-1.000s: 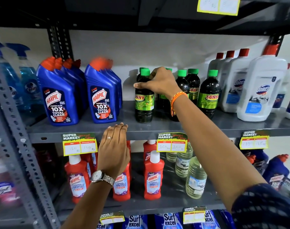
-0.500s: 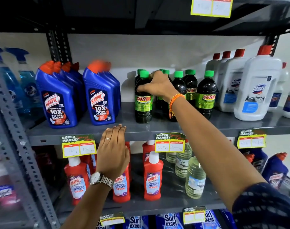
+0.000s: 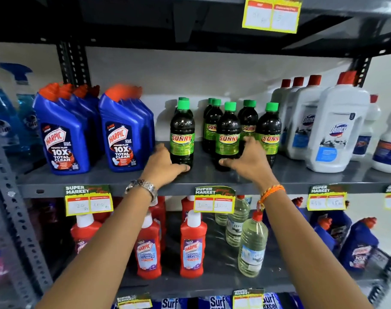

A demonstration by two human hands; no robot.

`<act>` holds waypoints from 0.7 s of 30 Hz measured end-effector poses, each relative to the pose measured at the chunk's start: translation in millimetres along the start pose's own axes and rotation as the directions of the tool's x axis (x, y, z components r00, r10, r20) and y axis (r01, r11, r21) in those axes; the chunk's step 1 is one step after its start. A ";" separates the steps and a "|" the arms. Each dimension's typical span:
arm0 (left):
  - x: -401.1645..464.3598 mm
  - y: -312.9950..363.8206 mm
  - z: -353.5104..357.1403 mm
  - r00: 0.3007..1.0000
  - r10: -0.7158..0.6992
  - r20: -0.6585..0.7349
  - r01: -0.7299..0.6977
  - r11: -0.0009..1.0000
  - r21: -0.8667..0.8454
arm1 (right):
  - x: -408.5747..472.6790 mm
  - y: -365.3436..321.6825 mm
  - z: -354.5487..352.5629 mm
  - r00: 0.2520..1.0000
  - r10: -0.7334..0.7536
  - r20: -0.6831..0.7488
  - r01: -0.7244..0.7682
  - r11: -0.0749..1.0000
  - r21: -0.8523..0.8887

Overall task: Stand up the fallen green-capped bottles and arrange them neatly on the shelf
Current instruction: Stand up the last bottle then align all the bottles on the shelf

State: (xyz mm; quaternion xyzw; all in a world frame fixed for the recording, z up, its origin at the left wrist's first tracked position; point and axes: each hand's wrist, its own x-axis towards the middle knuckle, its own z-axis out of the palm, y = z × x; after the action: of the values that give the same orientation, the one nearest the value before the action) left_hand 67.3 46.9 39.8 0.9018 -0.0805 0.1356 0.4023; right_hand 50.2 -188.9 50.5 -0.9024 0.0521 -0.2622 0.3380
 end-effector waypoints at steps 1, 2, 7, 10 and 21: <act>8.5 0.3 2.6 1.000 -0.018 0.018 0.018 0.999 -0.026 | 3.6 1.2 0.3 0.999 -0.007 0.050 0.007 1.000 0.004; 15.0 -0.7 4.8 1.000 -0.024 0.018 0.025 0.999 -0.043 | 7.7 3.3 2.0 0.996 -0.013 0.088 0.009 0.999 0.038; 23.9 -10.0 12.7 0.997 -0.002 -0.072 -0.008 0.991 -0.136 | 16.7 12.7 9.4 0.994 -0.028 0.106 0.004 0.976 0.220; 20.6 -9.6 15.8 0.995 0.045 -0.094 -0.062 0.980 -0.188 | 19.9 23.1 11.1 0.995 -0.041 0.094 0.012 0.955 0.295; 9.4 -8.5 13.8 0.990 0.094 -0.106 -0.117 0.963 -0.241 | 15.3 23.2 7.8 0.994 -0.090 0.056 0.072 0.962 0.264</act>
State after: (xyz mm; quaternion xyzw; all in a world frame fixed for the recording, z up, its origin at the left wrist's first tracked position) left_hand 80.8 41.9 27.9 0.8319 -0.1260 0.1878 0.5068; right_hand 69.2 -206.2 37.5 -0.8597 -0.0315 -0.2497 0.4446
